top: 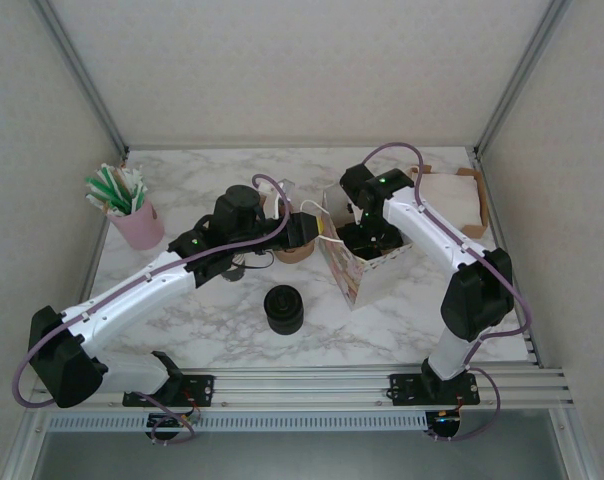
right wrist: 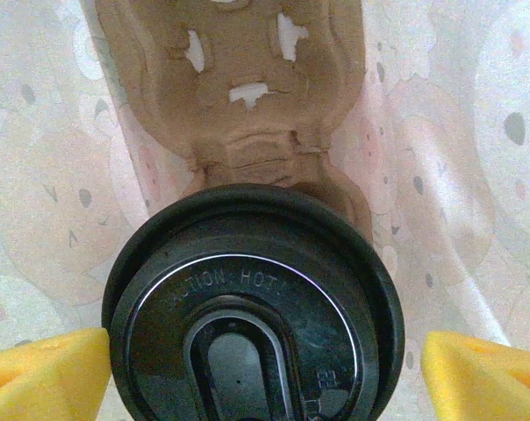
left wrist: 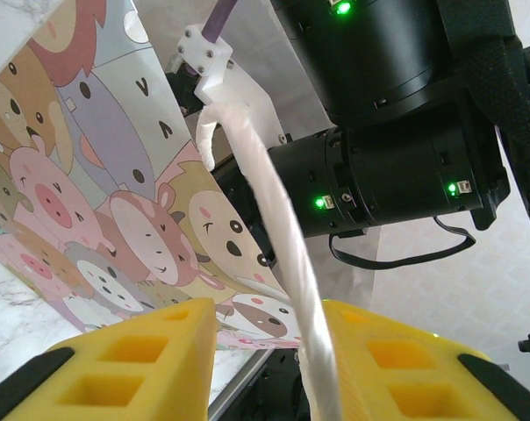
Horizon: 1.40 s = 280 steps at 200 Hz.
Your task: Pack the takeout coffee
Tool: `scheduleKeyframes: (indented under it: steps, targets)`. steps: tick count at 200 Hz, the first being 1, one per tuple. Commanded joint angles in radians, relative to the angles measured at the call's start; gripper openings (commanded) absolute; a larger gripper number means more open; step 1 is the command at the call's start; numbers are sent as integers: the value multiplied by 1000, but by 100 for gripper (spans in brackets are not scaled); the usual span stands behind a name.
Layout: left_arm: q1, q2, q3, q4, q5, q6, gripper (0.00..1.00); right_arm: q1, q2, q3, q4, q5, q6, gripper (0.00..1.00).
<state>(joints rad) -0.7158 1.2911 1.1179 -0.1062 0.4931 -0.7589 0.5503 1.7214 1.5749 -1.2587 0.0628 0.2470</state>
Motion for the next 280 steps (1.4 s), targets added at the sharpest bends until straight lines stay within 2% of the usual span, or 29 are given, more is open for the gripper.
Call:
scheduleKeyframes:
  steps: [1,101,146,280]
  targets:
    - [10,1,23,18,-11,7,35,-6,-43,36,-40,17,10,91]
    - [10,-1,36,8,-16,10,37,-6,-84,84,-80,22,15,91]
    - [17,-17,70,-39,-33,33,52,-6,-104,107,-93,25,17,91]
    - [69,-63,95,-124,-59,71,53,6,-84,123,-105,49,10,90]
